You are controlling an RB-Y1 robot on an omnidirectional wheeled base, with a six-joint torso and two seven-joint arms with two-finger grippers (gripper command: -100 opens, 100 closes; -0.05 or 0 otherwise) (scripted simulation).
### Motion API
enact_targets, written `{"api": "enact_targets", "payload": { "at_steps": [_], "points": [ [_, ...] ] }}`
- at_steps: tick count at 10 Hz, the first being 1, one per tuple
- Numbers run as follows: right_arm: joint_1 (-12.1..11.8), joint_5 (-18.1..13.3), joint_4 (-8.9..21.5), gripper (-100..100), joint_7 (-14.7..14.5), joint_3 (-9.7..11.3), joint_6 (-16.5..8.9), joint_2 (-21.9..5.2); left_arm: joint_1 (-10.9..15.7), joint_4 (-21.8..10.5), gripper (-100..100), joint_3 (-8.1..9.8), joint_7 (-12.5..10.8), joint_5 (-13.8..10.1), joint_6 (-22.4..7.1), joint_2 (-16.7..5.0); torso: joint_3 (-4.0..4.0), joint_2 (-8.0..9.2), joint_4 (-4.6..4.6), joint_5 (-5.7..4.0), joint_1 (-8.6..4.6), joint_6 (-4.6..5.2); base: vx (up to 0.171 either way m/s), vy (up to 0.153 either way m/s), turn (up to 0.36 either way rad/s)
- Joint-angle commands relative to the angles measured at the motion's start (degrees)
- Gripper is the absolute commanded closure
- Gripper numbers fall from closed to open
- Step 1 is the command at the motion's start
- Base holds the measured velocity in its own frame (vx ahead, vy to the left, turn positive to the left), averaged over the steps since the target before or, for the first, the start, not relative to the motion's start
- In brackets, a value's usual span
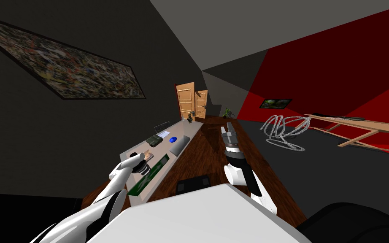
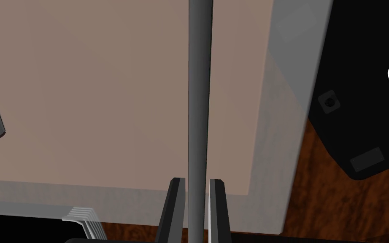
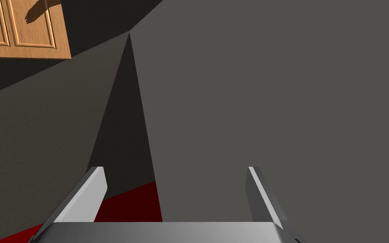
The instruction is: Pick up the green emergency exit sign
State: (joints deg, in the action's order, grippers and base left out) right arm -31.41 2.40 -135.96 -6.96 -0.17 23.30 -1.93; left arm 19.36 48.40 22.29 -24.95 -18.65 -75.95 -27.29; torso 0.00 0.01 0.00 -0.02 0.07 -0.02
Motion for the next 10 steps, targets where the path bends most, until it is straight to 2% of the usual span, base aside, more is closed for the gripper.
{"api": "enact_targets", "payload": {
  "at_steps": [1,2,3,4,6,8,9,10],
  "points": [
    [0.0,0.0,0.0,0,0.0,0.0,0.0,0.0,0.0,0.0,100,0.0,0.0,0.0,0.0,0.0,0.0,0.0,0.0,0.0,0.0,0.0,0.0,0.0,0.0],
    [0.0,0.0,0.0,0,0.0,0.0,0.0,0.0,0.0,0.0,0,0.0,0.0,0.0,-0.01,0.0,0.0,0.0,0.0,0.0,0.0,0.0,0.0,0.0,0.0],
    [0.0,0.0,0.0,0,0.0,0.0,0.0,0.0,-1.56,2.52,100,-0.31,-0.92,-0.61,-0.93,-0.05,0.0,0.0,0.0,0.0,0.01,0.0,0.012,0.014,-0.046],
    [0.0,0.0,0.0,0,0.0,0.0,0.0,0.0,-3.29,4.03,100,-0.7,-2.01,-1.28,-2.01,-0.03,-0.01,-0.03,0.01,-0.01,0.05,0.01,0.026,0.03,-0.076],
    [0.0,0.0,0.0,0,0.0,0.0,0.0,0.0,-3.29,5.41,100,-0.7,-2.01,-1.28,-2.01,-0.03,-0.03,-0.07,0.01,-0.02,0.11,-0.02,0.014,0.018,-0.009],
    [0.0,0.0,0.0,0,0.0,0.0,0.0,0.0,-6.76,9.65,100,-1.48,-4.18,-2.62,-4.15,0.02,0.01,-0.01,0.03,-0.05,0.04,-0.03,0.018,0.018,-0.056],
    [0.0,0.0,0.0,0,0.0,0.0,0.0,0.0,-6.76,11.19,100,-1.48,-4.18,-2.62,-4.15,0.02,0.0,-0.02,0.02,-0.05,0.06,-0.04,0.015,0.02,-0.013],
    [0.0,0.0,0.0,0,0.0,0.0,0.0,0.0,-8.49,12.67,100,-1.87,-5.27,-3.29,-5.23,0.04,0.02,-0.02,0.06,-0.08,0.04,-0.03,0.016,0.02,-0.044]
  ]
}}
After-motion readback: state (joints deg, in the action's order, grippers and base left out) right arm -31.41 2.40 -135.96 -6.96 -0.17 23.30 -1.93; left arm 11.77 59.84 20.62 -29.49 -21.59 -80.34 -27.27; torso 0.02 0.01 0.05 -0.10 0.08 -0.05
